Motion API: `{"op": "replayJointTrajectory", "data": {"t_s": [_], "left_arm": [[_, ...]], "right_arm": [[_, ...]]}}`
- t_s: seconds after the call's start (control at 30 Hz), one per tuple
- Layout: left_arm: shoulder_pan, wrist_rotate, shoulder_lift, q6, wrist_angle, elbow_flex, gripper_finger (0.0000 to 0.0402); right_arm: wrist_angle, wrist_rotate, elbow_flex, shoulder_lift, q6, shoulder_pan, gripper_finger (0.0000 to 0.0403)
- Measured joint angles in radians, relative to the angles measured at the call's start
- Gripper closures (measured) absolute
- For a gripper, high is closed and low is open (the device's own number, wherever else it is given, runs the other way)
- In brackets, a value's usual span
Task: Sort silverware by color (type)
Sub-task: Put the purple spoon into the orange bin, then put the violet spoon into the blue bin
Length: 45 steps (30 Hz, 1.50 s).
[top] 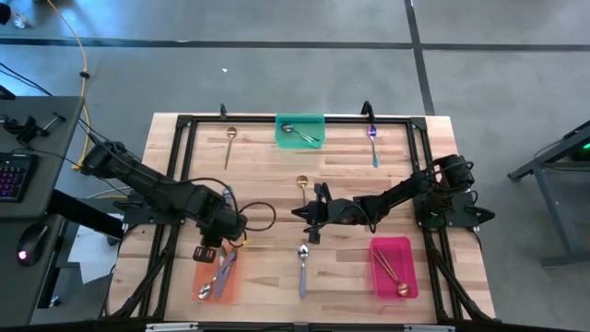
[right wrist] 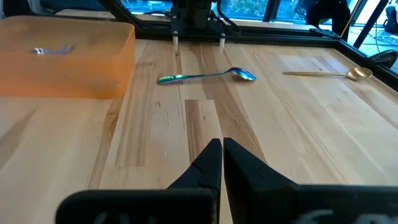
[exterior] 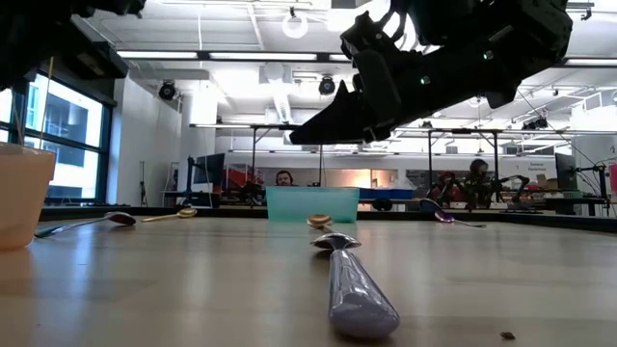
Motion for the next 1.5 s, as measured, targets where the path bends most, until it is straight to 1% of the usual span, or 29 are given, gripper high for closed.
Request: {"op": "replayJointTrajectory", "data": {"t_s": [0.07,0.13,0.23,0.33,0.4,0.5,0.57,0.67,0.73,0.83,0.9,1.0,1.07,1.17,1.3,1.33,1.4,1.5], "left_arm": [[-0.018,-0.028,-0.01,-0.002,0.024,0.0,0.0343],[-0.037,-0.092,-0.02,-0.004,0.041,0.0,0.0334],[-0.063,-0.136,-0.038,-0.003,0.085,-0.001,0.0333],[-0.083,-0.152,-0.08,0.006,0.203,-0.037,0.0344],[-0.089,-0.157,-0.12,0.02,0.316,-0.088,0.0356],[-0.09,-0.159,-0.189,0.045,0.521,-0.194,0.0377],[-0.087,-0.161,-0.234,0.07,0.654,-0.272,0.039],[-0.068,-0.161,-0.286,0.113,0.853,-0.376,0.04],[-0.048,-0.173,-0.31,0.14,0.975,-0.439,0.0398],[-0.008,-0.182,-0.329,0.176,1.157,-0.527,0.0397],[0.017,-0.182,-0.33,0.182,1.31,-0.592,0.0399],[0.059,-0.182,-0.322,0.183,1.54,-0.702,0.0401],[0.09,-0.181,-0.316,0.18,1.668,-0.774,0.0401],[0.143,-0.182,-0.317,0.164,1.84,-0.866,0.0401],[0.216,-0.181,-0.317,0.165,1.988,-0.95,0.0401],[0.235,-0.181,-0.317,0.172,2.011,-0.962,0.0401],[0.273,-0.181,-0.316,0.188,2.008,-0.972,0.0401],[0.324,-0.181,-0.317,0.199,2.007,-0.977,0.0401]], "right_arm": [[-0.004,0.0,0.0,0.0,0.0,0.0,0.0403],[-0.008,0.0,0.0,0.0,0.0,0.001,0.0403],[-0.011,0.0,0.0,0.0,0.003,0.002,0.0403],[-0.021,0.012,0.0,-0.013,0.025,0.002,0.0403],[-0.045,0.052,0.0,-0.037,0.051,0.003,0.0403],[-0.168,0.081,0.0,-0.109,0.11,0.002,0.0402],[-0.286,0.135,0.0,-0.168,0.156,0.0,0.0397],[-0.481,0.236,0.0,-0.27,0.234,-0.007,0.0377],[-0.638,0.277,0.0,-0.34,0.336,-0.033,0.0356],[-0.899,0.29,0.0,-0.436,0.528,-0.111,0.032],[-1.069,0.282,0.0,-0.482,0.638,-0.181,0.0296],[-1.229,0.27,0.0,-0.521,0.704,-0.303,0.0264],[-1.268,0.229,0.0,-0.528,0.699,-0.397,0.0248],[-1.273,0.147,0.0,-0.52,0.655,-0.538,0.0233],[-1.271,0.093,0.0,-0.49,0.621,-0.713,0.023],[-1.268,0.073,0.0,-0.482,0.608,-0.758,0.0231],[-1.27,0.039,0.0,-0.465,0.588,-0.832,0.0234],[-1.267,0.011,0.0,-0.431,0.572,-0.912,0.024]]}}
